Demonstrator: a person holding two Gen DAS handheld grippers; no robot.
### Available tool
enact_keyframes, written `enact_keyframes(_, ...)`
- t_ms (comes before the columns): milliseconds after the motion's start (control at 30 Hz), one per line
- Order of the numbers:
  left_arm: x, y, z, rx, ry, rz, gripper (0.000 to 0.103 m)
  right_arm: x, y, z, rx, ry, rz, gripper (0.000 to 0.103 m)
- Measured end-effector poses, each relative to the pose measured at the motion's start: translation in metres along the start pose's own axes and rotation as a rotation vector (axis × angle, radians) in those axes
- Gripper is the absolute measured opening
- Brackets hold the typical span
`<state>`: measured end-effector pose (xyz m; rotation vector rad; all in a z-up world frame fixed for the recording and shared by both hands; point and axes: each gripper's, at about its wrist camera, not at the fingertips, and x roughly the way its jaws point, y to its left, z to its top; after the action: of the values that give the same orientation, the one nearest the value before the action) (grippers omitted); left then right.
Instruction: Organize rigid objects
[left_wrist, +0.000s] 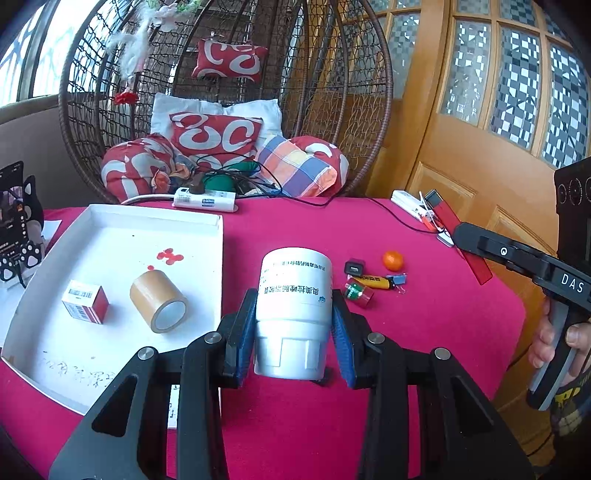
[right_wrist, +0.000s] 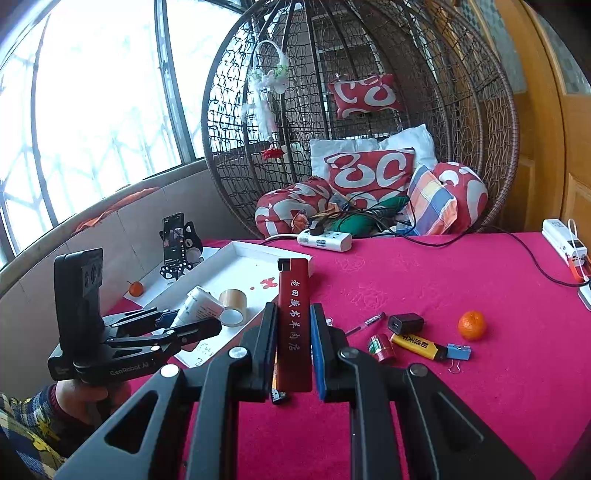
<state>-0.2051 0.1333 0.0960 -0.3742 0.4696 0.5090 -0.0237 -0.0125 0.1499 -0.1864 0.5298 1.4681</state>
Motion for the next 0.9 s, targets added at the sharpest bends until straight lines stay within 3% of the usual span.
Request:
enact_keyframes(533,-0.015,0.036,-0.002,-0.074,-0.029,0.036,0.037,0.033,0.036,0.016,-0.041,0.016,0.064,0.015)
enact_keyframes(900,-0.020,0.079,0.024,-0.096,-0.067,0.140,0.037,0.068,0.060,0.036,-0.067,0.051,0.115,0.015)
